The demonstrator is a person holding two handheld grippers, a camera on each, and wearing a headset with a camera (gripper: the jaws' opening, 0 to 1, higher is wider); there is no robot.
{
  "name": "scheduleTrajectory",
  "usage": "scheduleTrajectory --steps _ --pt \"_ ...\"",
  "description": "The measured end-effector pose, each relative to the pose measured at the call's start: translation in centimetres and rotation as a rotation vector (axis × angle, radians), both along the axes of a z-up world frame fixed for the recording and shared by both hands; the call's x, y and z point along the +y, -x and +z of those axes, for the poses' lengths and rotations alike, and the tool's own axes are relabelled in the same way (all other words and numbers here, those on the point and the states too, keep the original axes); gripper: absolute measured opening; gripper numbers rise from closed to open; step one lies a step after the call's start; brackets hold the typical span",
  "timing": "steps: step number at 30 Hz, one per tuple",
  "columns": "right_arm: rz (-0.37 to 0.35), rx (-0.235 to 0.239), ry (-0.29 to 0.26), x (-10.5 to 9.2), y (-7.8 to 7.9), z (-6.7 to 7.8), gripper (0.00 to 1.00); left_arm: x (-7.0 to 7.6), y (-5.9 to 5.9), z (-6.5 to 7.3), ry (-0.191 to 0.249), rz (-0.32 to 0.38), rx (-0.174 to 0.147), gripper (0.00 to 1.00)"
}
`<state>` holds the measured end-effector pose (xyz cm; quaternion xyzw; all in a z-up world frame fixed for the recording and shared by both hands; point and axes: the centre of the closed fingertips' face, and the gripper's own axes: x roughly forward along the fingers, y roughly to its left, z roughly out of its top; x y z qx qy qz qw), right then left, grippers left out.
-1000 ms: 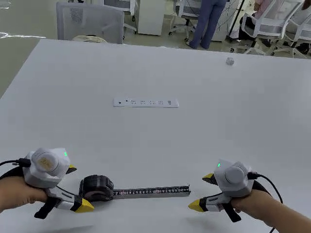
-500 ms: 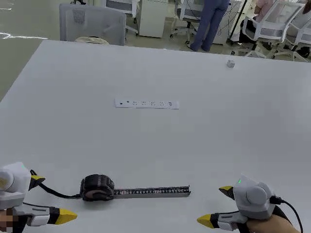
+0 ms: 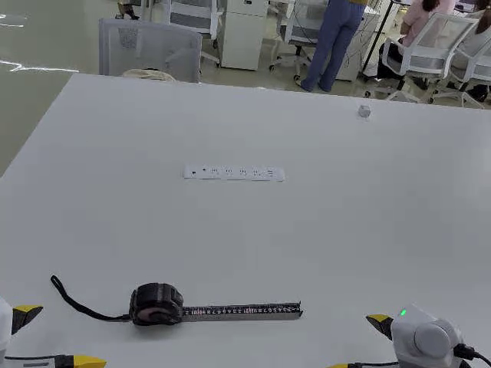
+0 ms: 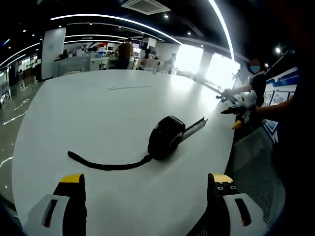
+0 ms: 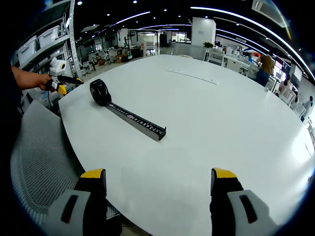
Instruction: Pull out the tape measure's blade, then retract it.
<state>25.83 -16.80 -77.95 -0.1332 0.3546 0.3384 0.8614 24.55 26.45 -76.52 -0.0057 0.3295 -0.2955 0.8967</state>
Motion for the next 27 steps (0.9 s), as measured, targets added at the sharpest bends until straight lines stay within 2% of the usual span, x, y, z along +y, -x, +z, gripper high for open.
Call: scheduleTrajectory --steps 4,8,12,15,17,22,27 --pt "-0.002 -0.006 -0.01 0.0 0.8 0.2 0.95 0.5 0.7 0.0 0.011 0.023 -0.005 1.0" --pt "-0.021 -0.016 -0.015 -0.6 1.5 0.7 0.99 1.1 1.5 0.0 0.0 0.037 -0.011 1.0" --pt "-0.047 -0.029 -0.026 -1.5 2.0 0.9 1.0 2.0 1.9 0.9 0.008 0.08 -0.053 1.0" --pt "-0.055 -0.035 -0.033 -1.7 2.5 1.1 1.0 2.5 2.3 1.3 0.014 0.102 -0.07 1.0" --pt "-0.06 -0.03 -0.054 -1.5 2.8 1.4 1.0 2.5 2.7 1.5 0.035 0.105 -0.079 1.0" --pt "-0.071 -0.033 -0.053 -1.8 3.4 1.5 1.0 2.7 3.5 1.4 0.029 0.113 -0.085 1.0" --pt "-0.085 -0.029 -0.049 -2.3 3.7 1.3 1.0 2.8 3.5 1.3 0.026 0.117 -0.084 1.0"
